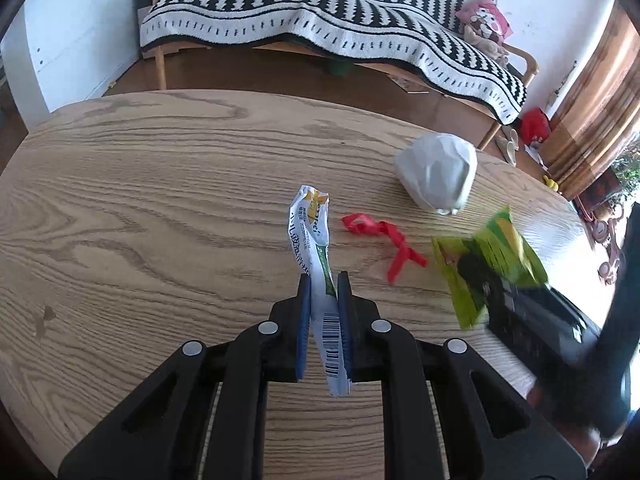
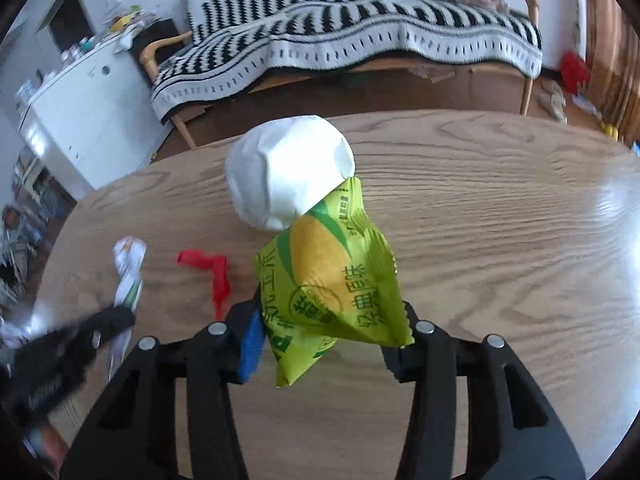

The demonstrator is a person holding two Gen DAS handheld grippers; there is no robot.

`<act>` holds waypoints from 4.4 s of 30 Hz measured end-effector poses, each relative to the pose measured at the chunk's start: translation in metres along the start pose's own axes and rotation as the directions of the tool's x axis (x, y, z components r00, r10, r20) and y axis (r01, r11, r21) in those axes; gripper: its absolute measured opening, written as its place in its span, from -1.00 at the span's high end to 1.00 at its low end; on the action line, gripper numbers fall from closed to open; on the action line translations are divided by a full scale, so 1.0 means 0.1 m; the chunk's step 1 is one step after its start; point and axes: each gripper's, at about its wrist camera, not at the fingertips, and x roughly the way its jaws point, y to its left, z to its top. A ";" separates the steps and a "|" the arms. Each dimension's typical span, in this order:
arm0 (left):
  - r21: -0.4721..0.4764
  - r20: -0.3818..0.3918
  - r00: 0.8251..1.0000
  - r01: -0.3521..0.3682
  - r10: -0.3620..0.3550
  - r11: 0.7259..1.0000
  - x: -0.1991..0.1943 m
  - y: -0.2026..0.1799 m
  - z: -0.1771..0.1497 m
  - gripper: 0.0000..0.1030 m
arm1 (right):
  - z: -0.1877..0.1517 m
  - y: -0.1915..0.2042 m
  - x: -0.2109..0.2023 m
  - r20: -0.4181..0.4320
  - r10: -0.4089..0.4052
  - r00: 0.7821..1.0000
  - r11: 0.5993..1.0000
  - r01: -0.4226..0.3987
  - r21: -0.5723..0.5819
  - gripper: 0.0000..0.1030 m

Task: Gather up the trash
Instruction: 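Grasp the white-green wrapper strip with left tool while right tool grasps the green snack bag, then carry both items over the black bin and open both tools to drop them, then move both tools back over the remaining trash on the table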

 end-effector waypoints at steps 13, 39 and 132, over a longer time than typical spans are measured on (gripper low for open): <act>0.229 0.020 0.990 0.131 -0.139 0.964 -0.43 -1.33 -0.49 0.75 | -0.94 -1.25 -1.66 0.092 -0.147 0.985 0.988 0.141 0.064 0.09; 0.653 -0.297 0.817 0.552 -0.494 0.518 -0.75 -4.92 -3.04 0.75 | -3.57 -4.63 -3.78 -0.095 -0.518 0.850 0.620 0.450 0.642 0.08; 0.021 0.048 0.989 -0.138 0.137 0.990 0.12 -0.83 -0.16 -0.85 | -1.03 -2.16 -1.81 -0.003 -0.256 0.967 0.924 0.246 0.293 -0.75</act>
